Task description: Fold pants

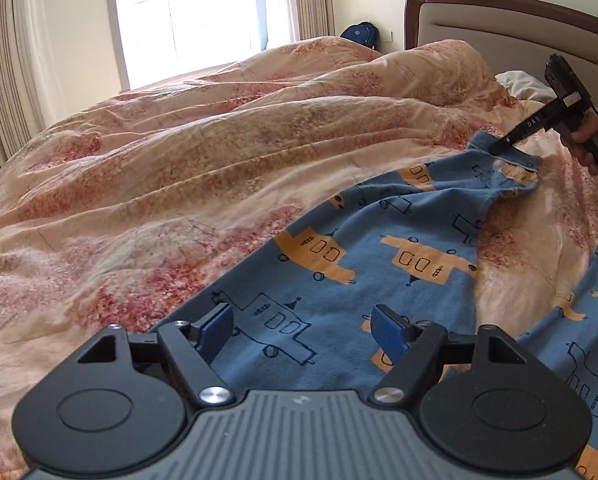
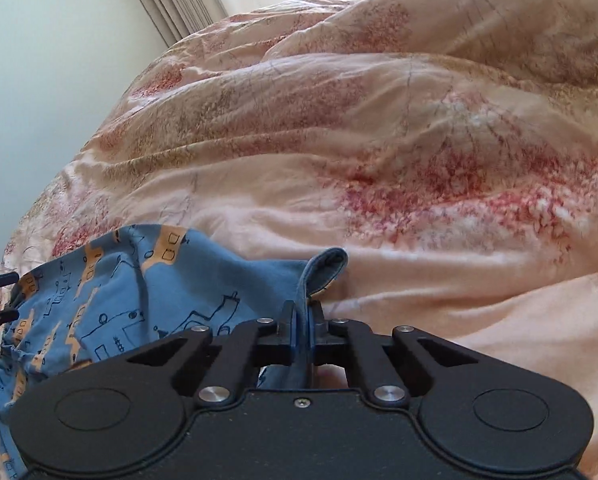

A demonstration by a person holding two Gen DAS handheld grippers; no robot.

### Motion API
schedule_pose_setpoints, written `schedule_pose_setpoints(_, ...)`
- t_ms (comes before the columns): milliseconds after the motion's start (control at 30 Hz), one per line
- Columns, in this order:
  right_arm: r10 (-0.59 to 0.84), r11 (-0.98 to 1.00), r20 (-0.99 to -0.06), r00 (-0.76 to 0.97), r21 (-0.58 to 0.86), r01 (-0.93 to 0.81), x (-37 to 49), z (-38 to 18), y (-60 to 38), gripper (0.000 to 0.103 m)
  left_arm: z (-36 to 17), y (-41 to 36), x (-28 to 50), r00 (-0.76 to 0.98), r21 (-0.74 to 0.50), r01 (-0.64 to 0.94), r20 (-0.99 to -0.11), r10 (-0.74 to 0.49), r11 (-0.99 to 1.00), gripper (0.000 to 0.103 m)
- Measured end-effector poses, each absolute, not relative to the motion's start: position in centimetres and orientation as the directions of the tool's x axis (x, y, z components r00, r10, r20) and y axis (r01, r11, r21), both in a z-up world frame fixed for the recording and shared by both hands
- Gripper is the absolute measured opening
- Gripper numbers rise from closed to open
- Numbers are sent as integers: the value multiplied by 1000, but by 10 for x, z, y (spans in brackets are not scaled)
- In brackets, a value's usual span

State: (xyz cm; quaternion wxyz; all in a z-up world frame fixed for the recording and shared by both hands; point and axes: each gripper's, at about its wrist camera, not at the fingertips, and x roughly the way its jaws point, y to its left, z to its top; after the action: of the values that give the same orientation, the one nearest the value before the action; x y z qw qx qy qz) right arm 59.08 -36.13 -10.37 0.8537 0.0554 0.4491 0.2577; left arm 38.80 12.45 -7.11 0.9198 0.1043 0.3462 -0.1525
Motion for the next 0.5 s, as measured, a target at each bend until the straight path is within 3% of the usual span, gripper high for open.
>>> schedule_pose_setpoints(133, 406, 904, -691, 598, 208, -374, 621, -75, -367, 4, -85, 119, 397, 695, 75, 353, -688, -208, 933, 84)
schedule_pose_setpoints(200, 312, 926, -718, 622, 83, -369, 638, -76, -355, 6, -94, 116, 402, 689, 89, 351, -699, -192, 932, 85)
schedule_pose_setpoints(300, 220, 934, -753, 621, -22, -358, 646, -97, -341, 19, -107, 122, 410, 673, 123, 315, -728, -130, 941, 85)
schedule_pose_setpoints(367, 244, 947, -725, 644, 36, -318, 639, -95, -349, 50, -105, 133, 409, 683, 134, 301, -721, -116, 944, 85)
schedule_pose_setpoints(500, 382, 905, -672, 634, 133, -404, 612, -79, -346, 58, -97, 177, 408, 706, 140, 232, -705, -68, 962, 88)
